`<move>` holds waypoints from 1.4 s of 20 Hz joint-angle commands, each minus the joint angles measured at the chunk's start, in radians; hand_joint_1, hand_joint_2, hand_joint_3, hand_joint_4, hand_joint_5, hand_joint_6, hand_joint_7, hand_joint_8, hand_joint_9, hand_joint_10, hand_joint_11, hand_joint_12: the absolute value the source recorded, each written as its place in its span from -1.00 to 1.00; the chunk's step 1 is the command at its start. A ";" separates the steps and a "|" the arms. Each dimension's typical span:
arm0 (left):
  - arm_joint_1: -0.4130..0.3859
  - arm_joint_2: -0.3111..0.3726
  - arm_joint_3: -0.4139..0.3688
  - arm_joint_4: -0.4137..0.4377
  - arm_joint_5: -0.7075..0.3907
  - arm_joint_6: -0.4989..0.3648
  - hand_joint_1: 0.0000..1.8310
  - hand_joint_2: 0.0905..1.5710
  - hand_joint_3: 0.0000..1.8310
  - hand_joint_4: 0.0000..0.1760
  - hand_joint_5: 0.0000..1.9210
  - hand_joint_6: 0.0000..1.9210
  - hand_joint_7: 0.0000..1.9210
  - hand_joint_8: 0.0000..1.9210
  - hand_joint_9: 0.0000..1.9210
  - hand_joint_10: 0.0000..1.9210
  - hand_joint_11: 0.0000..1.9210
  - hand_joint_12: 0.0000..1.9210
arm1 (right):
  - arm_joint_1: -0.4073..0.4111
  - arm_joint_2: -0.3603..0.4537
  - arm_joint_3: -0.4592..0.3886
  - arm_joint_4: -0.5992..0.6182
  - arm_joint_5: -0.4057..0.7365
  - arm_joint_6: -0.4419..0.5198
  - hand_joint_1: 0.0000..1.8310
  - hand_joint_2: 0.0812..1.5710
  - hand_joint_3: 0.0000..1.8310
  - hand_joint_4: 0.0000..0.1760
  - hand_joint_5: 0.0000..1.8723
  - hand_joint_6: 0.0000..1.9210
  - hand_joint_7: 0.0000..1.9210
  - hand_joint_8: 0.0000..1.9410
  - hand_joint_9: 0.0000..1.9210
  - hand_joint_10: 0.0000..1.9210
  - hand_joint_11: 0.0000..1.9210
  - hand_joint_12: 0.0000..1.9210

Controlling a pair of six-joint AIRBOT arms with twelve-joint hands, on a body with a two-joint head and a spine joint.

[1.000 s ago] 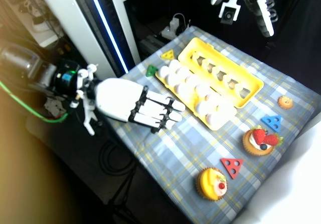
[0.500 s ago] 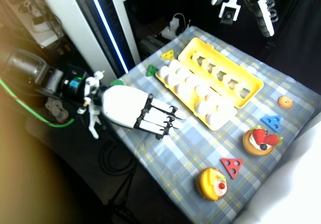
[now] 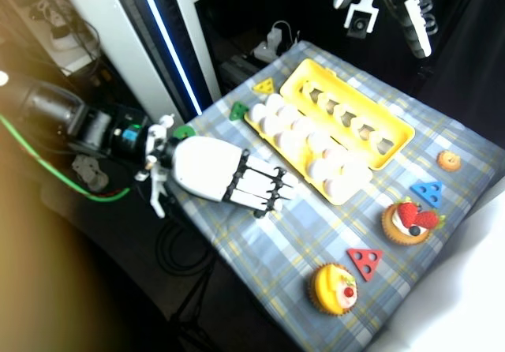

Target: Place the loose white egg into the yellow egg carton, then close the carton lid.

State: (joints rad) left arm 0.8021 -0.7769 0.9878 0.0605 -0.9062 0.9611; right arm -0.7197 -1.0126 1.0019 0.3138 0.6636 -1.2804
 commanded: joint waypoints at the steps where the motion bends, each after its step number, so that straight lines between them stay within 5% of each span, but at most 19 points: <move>1: -0.009 -0.003 0.001 -0.023 -0.123 -0.006 -0.55 0.66 -0.99 -1.00 -0.98 -1.00 -1.00 -1.00 -1.00 -1.00 -0.98 -0.99 | 0.019 -0.002 0.010 -0.015 0.088 0.000 0.15 0.47 -1.00 -1.00 -0.84 -0.87 -0.82 0.24 -0.91 0.53 -1.00 0.93; 2: -0.009 -0.003 0.001 -0.023 -0.124 -0.006 -0.53 0.65 -1.00 -1.00 -0.95 -0.99 -1.00 -1.00 -1.00 -1.00 -0.96 -0.97 | 0.020 -0.004 0.012 -0.015 0.085 0.000 0.20 0.49 -0.99 -1.00 -0.78 -0.85 -0.69 0.51 -0.71 0.78 -0.92 0.99; 3: -0.009 -0.003 0.001 -0.023 -0.124 -0.006 -0.51 0.64 -1.00 -1.00 -0.95 -0.99 -1.00 -1.00 -1.00 -1.00 -0.99 -0.98 | 0.023 -0.007 0.017 -0.014 0.080 0.000 0.36 0.58 -0.99 -1.00 -0.67 -0.50 -0.39 0.57 -0.35 0.86 -0.31 1.00; 4: -0.009 -0.003 0.001 -0.023 -0.125 -0.006 -0.50 0.65 -1.00 -1.00 -0.95 -0.99 -1.00 -1.00 -1.00 -1.00 -0.99 -0.98 | 0.024 -0.008 0.019 -0.014 0.077 0.000 0.41 0.58 -1.00 -1.00 -0.59 -0.20 -0.30 0.53 -0.19 0.74 -0.12 0.97; 5: -0.009 -0.003 0.001 -0.023 -0.126 -0.006 -0.52 0.65 -1.00 -1.00 -0.97 -1.00 -1.00 -1.00 -1.00 -1.00 -1.00 -0.99 | 0.024 -0.008 0.020 -0.014 0.075 0.000 0.46 0.55 -1.00 -1.00 -0.42 0.20 -0.22 0.43 -0.10 0.62 -0.04 0.83; 8: -0.005 -0.002 0.003 -0.026 -0.129 -0.007 -0.53 0.67 -0.99 -1.00 -0.98 -1.00 -1.00 -1.00 -1.00 -1.00 -1.00 -0.97 | 0.033 0.000 0.020 -0.016 0.078 0.000 0.46 0.58 -1.00 -1.00 -0.43 0.43 -0.27 0.46 -0.17 0.60 -0.15 0.75; 10: -0.004 -0.002 0.004 -0.028 -0.130 -0.007 -0.54 0.69 -1.00 -1.00 -0.98 -1.00 -1.00 -1.00 -1.00 -1.00 -1.00 -0.88 | 0.046 0.022 0.008 -0.034 0.098 0.000 0.32 0.64 -0.99 -1.00 -0.35 0.30 -0.28 0.78 0.08 0.91 0.18 0.97; 11: -0.004 -0.003 0.004 -0.028 -0.131 -0.007 -0.51 0.70 -1.00 -1.00 -0.99 -1.00 -1.00 -1.00 -1.00 -1.00 -1.00 -0.98 | 0.054 0.033 0.001 -0.044 0.109 0.000 0.21 0.61 -1.00 -1.00 -0.25 0.44 0.04 0.70 0.30 0.87 0.43 0.99; 12: -0.004 -0.003 0.005 -0.028 -0.132 -0.007 -0.48 0.69 -1.00 -1.00 -0.99 -0.99 -1.00 -1.00 -1.00 -1.00 -1.00 -1.00 | 0.063 0.041 -0.005 -0.055 0.118 0.000 0.05 0.75 -0.94 -1.00 -0.44 0.78 0.15 0.68 0.34 0.85 0.47 1.00; 15: -0.002 -0.003 0.005 -0.029 -0.132 -0.007 -0.56 0.70 -1.00 -0.66 -0.98 -0.99 -1.00 -1.00 -1.00 -1.00 -1.00 -1.00 | 0.083 0.056 -0.016 -0.080 0.125 0.000 0.15 0.65 -1.00 -1.00 -0.31 0.59 0.12 0.96 0.32 0.99 0.49 1.00; 16: -0.002 -0.003 0.005 -0.029 -0.133 -0.007 -0.55 0.70 -1.00 -0.66 -0.97 -0.99 -1.00 -1.00 -1.00 -1.00 -1.00 -1.00 | 0.086 0.062 -0.021 -0.086 0.130 0.000 0.25 0.63 -1.00 -1.00 -0.31 0.54 -0.20 0.68 0.21 1.00 0.45 1.00; 17: -0.002 -0.003 0.005 -0.029 -0.133 -0.007 -0.55 0.70 -1.00 -0.66 -0.97 -0.99 -1.00 -1.00 -1.00 -1.00 -1.00 -1.00 | 0.086 0.063 -0.021 -0.086 0.130 0.000 0.25 0.63 -1.00 -1.00 -0.31 0.54 -0.20 0.68 0.21 1.00 0.45 1.00; 18: -0.002 -0.003 0.005 -0.029 -0.133 -0.007 -0.53 0.70 -1.00 -0.72 -0.97 -0.99 -1.00 -1.00 -1.00 -1.00 -1.00 -1.00 | 0.087 0.065 -0.022 -0.087 0.131 0.000 0.40 0.65 -1.00 -1.00 -0.45 0.43 -0.29 0.57 -0.20 0.91 0.13 1.00; 19: -0.002 -0.003 0.005 -0.030 -0.133 -0.007 -0.52 0.69 -1.00 -0.69 -0.96 -0.99 -1.00 -1.00 -1.00 -1.00 -1.00 -1.00 | 0.087 0.067 -0.022 -0.086 0.132 0.000 0.45 0.58 -1.00 -1.00 -0.41 0.45 -0.20 0.30 -0.18 0.71 0.09 1.00; 20: -0.001 -0.003 0.005 -0.030 -0.133 -0.007 -0.49 0.69 -1.00 -0.67 -0.95 -0.99 -1.00 -1.00 -1.00 -1.00 -1.00 -1.00 | 0.087 0.068 -0.022 -0.086 0.132 0.000 0.47 0.56 -1.00 -1.00 -0.37 0.34 -0.19 0.34 -0.19 0.70 0.07 1.00; 22: 0.000 -0.003 0.005 -0.030 -0.134 -0.007 -0.54 0.69 -1.00 -0.60 -0.96 -0.99 -1.00 -1.00 -1.00 -1.00 -1.00 -1.00 | 0.087 0.068 -0.022 -0.086 0.131 0.000 0.45 0.60 -0.99 -1.00 -0.39 0.63 -0.28 0.48 -0.28 0.62 -0.31 0.85; 24: 0.000 -0.003 0.005 -0.031 -0.135 -0.007 -0.53 0.69 -1.00 -0.65 -0.97 -1.00 -1.00 -1.00 -1.00 -1.00 -1.00 -1.00 | 0.087 0.068 -0.022 -0.086 0.131 0.000 0.22 0.71 -0.95 -1.00 -0.49 0.75 -0.34 0.73 -0.17 0.75 -0.11 0.97; 25: 0.000 -0.003 0.004 -0.032 -0.136 -0.007 -0.53 0.70 -1.00 -0.69 -0.97 -1.00 -1.00 -1.00 -1.00 -1.00 -1.00 -1.00 | 0.087 0.068 -0.022 -0.086 0.131 0.000 0.39 0.65 -0.97 -1.00 -0.48 0.64 -0.33 0.64 -0.27 0.77 -0.07 0.94; 28: 0.003 -0.002 0.004 -0.034 -0.139 -0.007 -0.54 0.70 -1.00 -0.68 -0.97 -1.00 -1.00 -1.00 -1.00 -1.00 -1.00 -1.00 | 0.087 0.069 -0.024 -0.087 0.131 0.000 0.44 0.62 -0.98 -1.00 -0.43 0.55 -0.33 0.57 -0.27 0.78 -0.05 1.00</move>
State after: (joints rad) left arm 0.8139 -0.7769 0.9890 0.0475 -0.9173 0.9611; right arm -0.6464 -0.9508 0.9779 0.2386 0.6796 -1.2793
